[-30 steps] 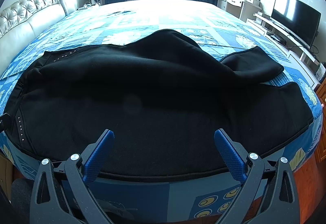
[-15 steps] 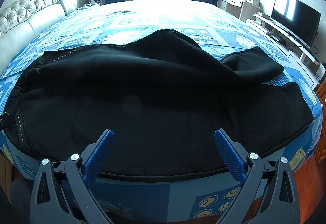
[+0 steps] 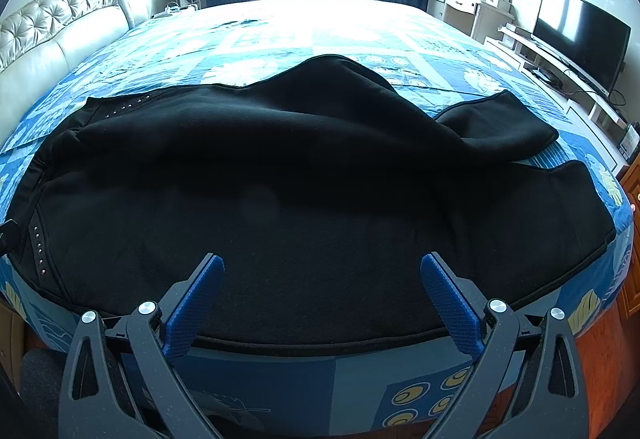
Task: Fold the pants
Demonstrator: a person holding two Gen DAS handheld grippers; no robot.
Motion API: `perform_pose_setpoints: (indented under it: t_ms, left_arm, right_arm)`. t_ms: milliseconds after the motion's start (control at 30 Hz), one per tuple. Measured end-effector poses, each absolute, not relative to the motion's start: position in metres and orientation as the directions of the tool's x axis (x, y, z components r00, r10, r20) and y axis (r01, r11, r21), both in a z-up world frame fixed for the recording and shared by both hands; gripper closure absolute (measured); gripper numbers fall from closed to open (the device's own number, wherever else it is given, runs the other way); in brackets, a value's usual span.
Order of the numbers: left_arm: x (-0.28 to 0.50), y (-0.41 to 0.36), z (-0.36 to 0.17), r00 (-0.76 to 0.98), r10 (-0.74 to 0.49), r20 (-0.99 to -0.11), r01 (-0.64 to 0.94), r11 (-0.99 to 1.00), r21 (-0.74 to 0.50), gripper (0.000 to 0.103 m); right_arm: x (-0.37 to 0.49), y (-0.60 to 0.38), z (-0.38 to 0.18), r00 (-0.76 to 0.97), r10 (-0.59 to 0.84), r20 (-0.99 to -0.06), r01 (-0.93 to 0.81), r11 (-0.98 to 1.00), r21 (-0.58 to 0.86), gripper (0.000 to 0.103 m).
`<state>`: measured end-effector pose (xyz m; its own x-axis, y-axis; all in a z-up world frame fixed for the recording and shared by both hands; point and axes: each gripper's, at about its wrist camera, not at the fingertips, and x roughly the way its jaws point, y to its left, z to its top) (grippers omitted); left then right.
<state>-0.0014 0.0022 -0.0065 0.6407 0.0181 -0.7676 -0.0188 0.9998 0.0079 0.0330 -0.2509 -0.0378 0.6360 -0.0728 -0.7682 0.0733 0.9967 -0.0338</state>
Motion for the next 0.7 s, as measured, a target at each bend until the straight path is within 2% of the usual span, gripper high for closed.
perform_pose_setpoints:
  t_ms: [700]
  left_arm:
    - [-0.0023, -0.0006, -0.007, 0.64, 0.019, -0.768, -0.016, 1.0, 0.012, 0.002]
  right_arm:
    - [0.033, -0.2499, -0.039, 0.634, -0.073, -0.77, 0.072, 0.997, -0.035, 0.005]
